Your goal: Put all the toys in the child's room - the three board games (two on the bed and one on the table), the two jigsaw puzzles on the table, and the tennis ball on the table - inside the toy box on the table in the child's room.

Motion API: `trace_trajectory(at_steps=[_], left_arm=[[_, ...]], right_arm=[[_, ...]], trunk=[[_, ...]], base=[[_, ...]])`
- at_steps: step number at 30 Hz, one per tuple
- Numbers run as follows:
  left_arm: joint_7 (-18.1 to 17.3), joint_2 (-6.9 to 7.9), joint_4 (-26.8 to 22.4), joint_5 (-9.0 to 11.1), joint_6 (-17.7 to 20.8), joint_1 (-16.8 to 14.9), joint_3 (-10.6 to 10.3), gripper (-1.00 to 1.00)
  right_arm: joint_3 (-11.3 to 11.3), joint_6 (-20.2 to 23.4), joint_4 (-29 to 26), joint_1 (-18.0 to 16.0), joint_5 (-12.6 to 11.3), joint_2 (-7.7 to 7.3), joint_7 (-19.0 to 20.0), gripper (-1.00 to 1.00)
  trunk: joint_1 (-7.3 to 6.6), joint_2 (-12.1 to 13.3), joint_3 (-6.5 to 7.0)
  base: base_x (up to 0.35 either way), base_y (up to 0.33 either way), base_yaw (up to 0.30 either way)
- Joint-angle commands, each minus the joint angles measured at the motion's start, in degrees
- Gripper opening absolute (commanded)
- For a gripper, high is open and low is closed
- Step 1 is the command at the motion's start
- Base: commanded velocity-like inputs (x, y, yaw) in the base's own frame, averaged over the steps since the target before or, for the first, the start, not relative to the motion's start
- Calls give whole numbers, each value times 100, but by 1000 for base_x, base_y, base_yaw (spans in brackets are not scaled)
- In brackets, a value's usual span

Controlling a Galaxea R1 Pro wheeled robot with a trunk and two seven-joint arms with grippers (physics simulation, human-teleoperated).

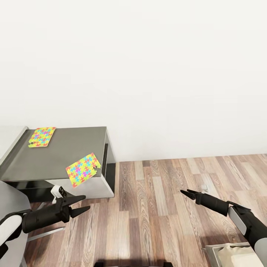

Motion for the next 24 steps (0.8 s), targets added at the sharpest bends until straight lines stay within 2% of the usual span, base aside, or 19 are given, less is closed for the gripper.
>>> trace_trajectory(at_steps=[1, 24], left_arm=[[-34, 5, 4, -15, 9, -5, -8, 100], [-25, -3, 3, -16, 9, -5, 1, 100]], right_arm=[[14, 58, 0, -4, -53, -2, 9, 100], [1, 49, 0, -2, -53, 34, 30, 100]], trunk=[[3, -9, 0], [3, -9, 213]], base=[[-4, 0, 0], [-7, -5, 0]])
